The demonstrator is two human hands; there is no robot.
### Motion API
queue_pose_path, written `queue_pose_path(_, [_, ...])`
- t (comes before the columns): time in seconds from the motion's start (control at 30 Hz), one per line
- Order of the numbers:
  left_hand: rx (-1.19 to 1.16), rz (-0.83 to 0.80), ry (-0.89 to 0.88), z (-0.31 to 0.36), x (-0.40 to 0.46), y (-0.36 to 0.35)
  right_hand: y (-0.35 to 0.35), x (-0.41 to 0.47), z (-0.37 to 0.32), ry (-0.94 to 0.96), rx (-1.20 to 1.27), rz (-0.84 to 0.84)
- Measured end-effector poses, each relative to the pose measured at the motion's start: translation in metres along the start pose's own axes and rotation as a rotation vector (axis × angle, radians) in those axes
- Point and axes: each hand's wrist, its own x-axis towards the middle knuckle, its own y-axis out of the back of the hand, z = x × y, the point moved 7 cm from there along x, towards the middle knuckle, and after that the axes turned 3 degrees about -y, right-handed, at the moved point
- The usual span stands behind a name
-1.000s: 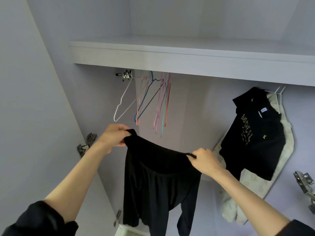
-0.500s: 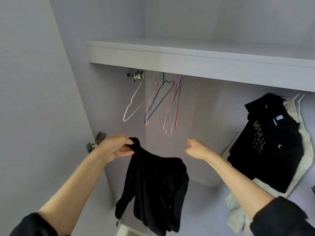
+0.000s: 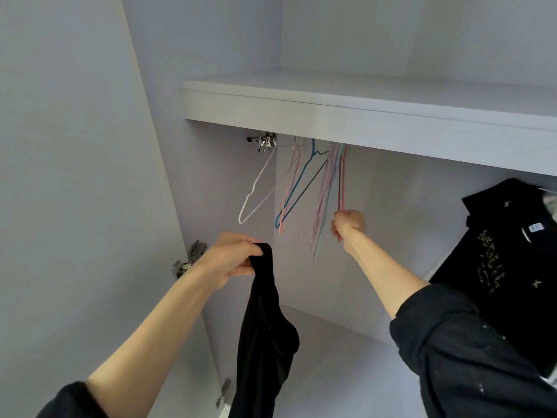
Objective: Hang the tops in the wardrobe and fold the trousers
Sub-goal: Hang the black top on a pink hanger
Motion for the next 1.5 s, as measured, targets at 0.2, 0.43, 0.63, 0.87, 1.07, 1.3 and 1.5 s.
queue_pose_path(0.2, [-0.030, 0.139, -0.042, -0.001, 0.005, 0.009, 0.028, 0.001, -0.027, 0.117, 0.280, 0.082])
queue_pose_path(0.43, [-0.035, 0.168, -0.036, -0.010, 0.004, -0.003, 0.068, -0.007, 0.009, 0.174, 0.323, 0.150])
queue_pose_path(0.63, [-0.056, 0.249, 0.002, -0.031, 0.004, -0.020, 0.126, -0.037, 0.068, 0.299, 0.125, 0.342])
queue_pose_path(0.87, [-0.005, 0.134, 0.040, -0.043, 0.007, -0.046, 0.141, -0.048, 0.115, 0.040, 0.378, 0.177])
queue_pose_path(1.07, [0.056, 0.073, 0.104, -0.057, 0.008, -0.056, 0.176, -0.059, 0.166, -0.162, 0.060, 0.322])
queue_pose_path(1.3, [0.248, 0.209, 0.064, -0.076, 0.018, -0.054, 0.193, -0.100, 0.172, 0.039, -0.037, 0.285])
queue_pose_path(1.5, [0.628, 0.172, -0.102, -0.059, 0.003, -0.087, 0.173, -0.115, 0.154, 0.099, -0.233, 0.262])
